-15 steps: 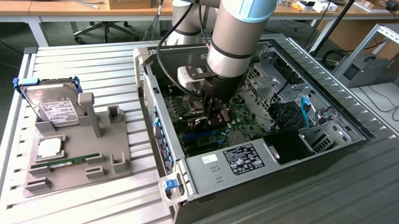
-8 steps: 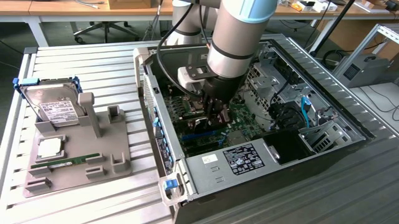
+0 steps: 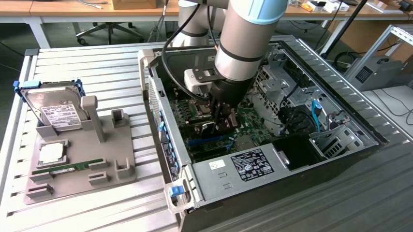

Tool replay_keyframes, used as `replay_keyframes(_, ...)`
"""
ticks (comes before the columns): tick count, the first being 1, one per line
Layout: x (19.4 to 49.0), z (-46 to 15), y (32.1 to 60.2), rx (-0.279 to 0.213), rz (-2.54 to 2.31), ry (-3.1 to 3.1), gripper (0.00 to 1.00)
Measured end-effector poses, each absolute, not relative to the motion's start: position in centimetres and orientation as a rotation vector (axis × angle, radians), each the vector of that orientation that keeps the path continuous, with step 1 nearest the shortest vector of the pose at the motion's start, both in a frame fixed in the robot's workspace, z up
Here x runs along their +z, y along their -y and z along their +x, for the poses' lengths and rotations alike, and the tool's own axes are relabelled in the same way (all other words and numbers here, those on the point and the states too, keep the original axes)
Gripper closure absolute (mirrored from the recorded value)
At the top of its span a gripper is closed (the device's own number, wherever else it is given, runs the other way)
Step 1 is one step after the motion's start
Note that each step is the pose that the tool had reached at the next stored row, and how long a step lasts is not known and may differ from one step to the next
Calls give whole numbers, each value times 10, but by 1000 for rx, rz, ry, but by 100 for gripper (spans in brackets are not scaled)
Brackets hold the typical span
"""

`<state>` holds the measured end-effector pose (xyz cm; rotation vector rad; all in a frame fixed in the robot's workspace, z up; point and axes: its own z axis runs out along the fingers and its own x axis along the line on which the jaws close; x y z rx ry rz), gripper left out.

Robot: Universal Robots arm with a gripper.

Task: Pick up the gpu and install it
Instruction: 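Insert the gpu into the slot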

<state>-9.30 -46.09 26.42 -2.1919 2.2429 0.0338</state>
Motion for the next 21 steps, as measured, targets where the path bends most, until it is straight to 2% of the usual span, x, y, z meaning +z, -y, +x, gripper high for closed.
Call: replay_keyframes(21, 262, -93, 461, 38, -2190, -2241, 73)
